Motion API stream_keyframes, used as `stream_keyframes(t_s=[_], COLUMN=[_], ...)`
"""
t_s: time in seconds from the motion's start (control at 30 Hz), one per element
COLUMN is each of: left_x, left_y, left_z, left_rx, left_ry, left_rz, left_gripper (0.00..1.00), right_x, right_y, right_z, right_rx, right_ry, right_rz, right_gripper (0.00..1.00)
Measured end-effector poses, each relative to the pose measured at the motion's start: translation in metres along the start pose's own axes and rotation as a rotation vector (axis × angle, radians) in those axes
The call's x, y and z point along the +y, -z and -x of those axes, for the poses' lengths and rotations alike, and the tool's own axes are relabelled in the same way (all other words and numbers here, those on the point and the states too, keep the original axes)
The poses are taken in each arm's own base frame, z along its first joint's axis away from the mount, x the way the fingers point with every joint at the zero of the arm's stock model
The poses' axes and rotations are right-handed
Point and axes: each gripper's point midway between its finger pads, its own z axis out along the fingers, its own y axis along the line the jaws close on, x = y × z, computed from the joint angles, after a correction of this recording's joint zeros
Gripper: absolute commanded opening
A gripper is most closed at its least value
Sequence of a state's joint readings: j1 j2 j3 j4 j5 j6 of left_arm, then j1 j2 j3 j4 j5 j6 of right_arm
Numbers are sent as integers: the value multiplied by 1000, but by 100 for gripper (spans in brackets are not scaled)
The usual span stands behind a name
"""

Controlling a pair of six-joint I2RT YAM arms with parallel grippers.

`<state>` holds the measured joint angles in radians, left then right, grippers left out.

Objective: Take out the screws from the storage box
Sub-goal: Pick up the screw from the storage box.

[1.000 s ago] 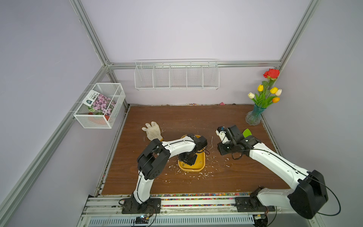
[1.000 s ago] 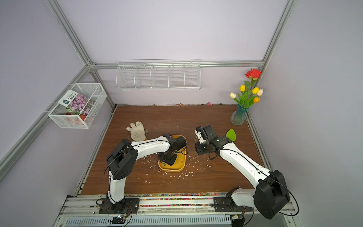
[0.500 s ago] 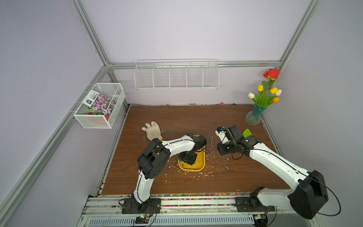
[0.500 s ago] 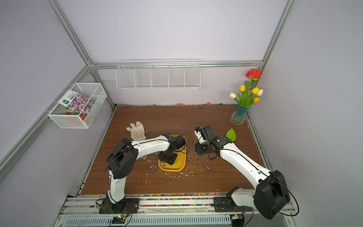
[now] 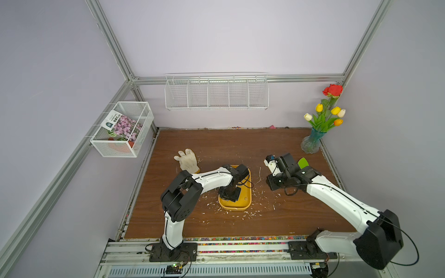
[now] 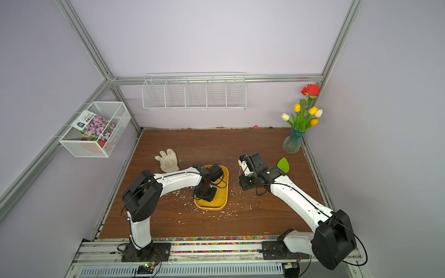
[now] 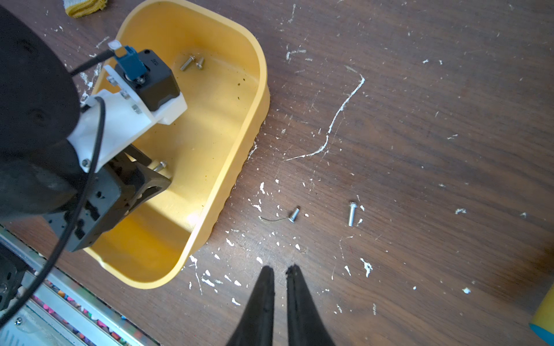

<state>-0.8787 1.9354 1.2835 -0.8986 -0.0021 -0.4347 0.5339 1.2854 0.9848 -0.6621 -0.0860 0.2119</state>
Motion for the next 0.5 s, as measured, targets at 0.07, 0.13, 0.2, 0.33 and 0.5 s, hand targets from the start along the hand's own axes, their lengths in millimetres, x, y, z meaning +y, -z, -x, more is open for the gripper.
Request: stream_keyframes(t_s=[0.07, 0.13, 0.2, 0.33, 0.5], left_x=[0, -1, -1, -2, -3], left_y=[0, 0, 0, -1, 0], left_z=[1, 2, 3, 5, 6], left_rx=[-1, -4, -9, -14, -16], left_ry=[0, -2, -3, -12, -17], left_rz=[-4, -6, -8, -12, -14], left_gripper=[26, 19, 11, 0, 0], right_x=[0, 0, 0, -1, 1], right_y=[0, 0, 0, 3, 8], right_z=[0, -1, -1, -1, 6], right_rx=[1, 3, 6, 5, -15], right_ry=[4, 8, 15, 25, 34], right_rz=[1, 1, 0, -5, -4], right_gripper=[16, 16, 16, 16, 16])
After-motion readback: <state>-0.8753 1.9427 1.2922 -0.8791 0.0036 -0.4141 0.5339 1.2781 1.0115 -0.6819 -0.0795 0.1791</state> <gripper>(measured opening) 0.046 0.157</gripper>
